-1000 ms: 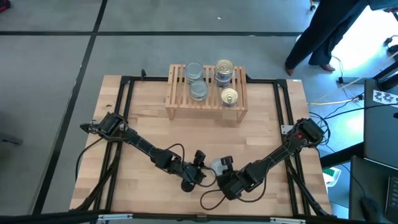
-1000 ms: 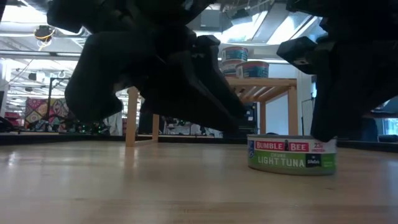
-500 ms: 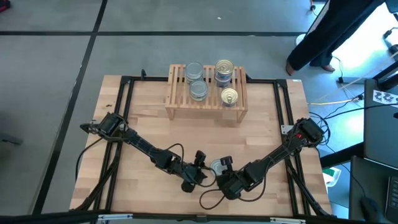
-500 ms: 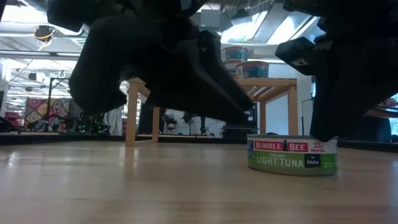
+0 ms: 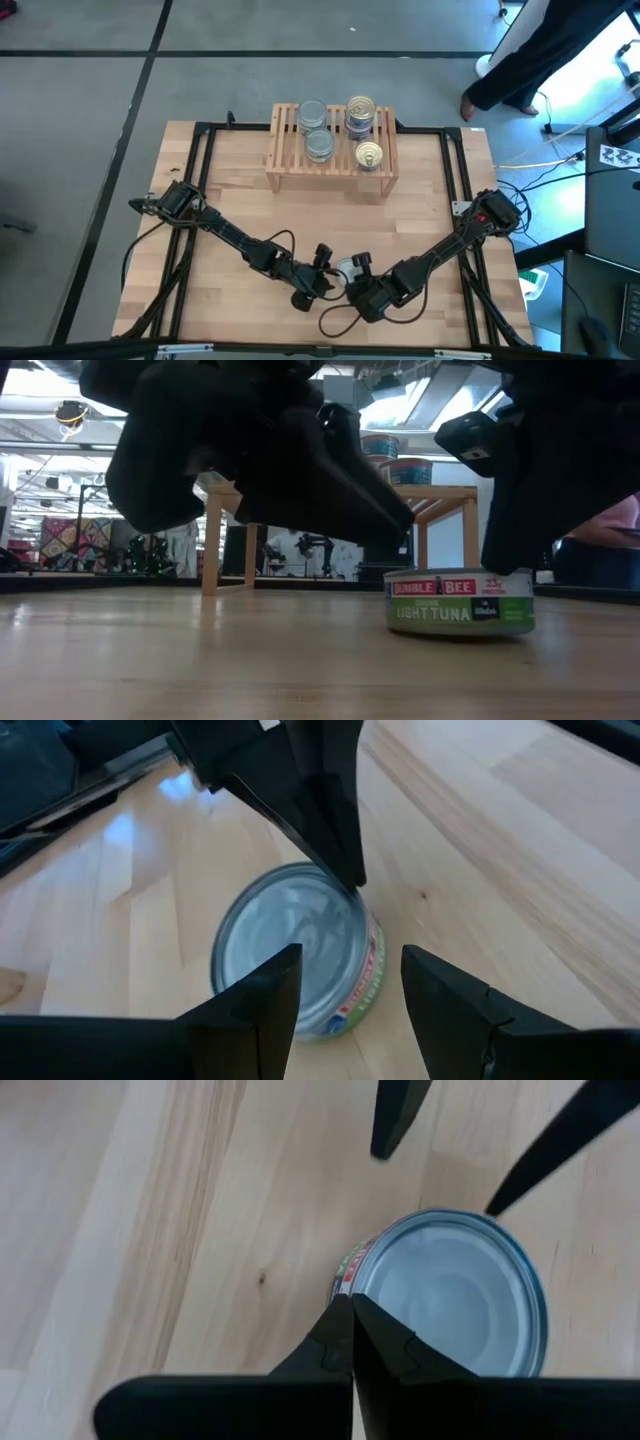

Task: Stack canned seafood by type on shelf
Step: Stack the green white tuna can on top of the green white tuna can on the shelf

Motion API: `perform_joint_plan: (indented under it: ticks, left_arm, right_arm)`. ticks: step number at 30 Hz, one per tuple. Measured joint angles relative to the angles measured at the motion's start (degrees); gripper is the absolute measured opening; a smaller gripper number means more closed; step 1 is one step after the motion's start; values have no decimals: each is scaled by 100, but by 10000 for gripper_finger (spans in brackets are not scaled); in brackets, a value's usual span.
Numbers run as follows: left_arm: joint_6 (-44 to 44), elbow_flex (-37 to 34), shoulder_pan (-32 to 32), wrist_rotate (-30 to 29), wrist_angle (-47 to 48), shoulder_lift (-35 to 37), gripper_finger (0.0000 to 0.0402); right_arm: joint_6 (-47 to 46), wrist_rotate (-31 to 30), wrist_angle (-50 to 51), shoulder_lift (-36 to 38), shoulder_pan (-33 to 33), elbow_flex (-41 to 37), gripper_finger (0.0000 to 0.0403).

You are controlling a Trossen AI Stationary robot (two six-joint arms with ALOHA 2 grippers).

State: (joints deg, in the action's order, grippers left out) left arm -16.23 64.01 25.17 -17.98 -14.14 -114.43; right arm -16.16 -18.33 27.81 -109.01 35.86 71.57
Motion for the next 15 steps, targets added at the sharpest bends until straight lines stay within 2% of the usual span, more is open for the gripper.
perform_joint_plan:
  ticks: [10,15]
  left_arm:
    - [-17,4,0,111,-155,-178,168]
    - [-386,4,43,82,-156,-318,168]
  right_arm:
    - [17,103,-82,9,-74,2,0]
    - [15,118,-118,9,-74,2,0]
